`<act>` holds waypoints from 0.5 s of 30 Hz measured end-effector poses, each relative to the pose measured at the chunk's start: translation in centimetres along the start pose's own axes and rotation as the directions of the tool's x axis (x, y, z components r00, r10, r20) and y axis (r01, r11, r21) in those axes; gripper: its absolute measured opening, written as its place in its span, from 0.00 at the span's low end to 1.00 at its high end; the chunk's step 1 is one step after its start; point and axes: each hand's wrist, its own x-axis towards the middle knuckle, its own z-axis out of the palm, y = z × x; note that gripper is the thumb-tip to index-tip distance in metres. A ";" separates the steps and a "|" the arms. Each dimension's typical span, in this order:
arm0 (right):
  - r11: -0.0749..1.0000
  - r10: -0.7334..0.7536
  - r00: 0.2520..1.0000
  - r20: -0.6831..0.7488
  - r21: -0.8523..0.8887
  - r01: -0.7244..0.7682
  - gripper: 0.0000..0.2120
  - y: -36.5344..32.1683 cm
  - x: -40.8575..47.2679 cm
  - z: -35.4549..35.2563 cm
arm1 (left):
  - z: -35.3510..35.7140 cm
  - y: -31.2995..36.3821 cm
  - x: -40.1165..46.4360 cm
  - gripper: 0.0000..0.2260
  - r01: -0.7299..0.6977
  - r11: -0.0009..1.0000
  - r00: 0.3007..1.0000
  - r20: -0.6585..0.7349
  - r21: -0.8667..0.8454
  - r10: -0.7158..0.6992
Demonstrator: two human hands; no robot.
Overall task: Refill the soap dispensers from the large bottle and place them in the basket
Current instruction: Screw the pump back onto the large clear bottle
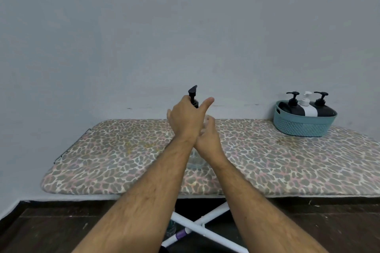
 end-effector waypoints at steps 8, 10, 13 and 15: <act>0.997 -0.016 0.999 0.048 -0.072 0.020 0.33 0.2 0.8 -0.5 | -0.5 -1.1 2.2 0.11 -0.006 0.993 0.972 0.233 -0.120 0.034; 0.995 -0.018 0.996 0.086 -0.095 0.026 0.35 0.2 1.1 -0.9 | -1.4 -1.1 2.6 0.09 0.008 0.982 0.942 0.330 -0.188 0.056; 0.998 0.005 0.986 0.168 -0.061 0.005 0.41 0.7 1.8 -1.6 | -1.7 -1.2 3.2 0.09 0.018 0.973 0.887 0.452 -0.230 0.090; 1.000 0.000 0.974 0.228 0.016 -0.004 0.46 1.1 2.2 -2.0 | -1.6 -1.3 3.6 0.09 0.029 0.958 0.840 0.526 -0.284 0.131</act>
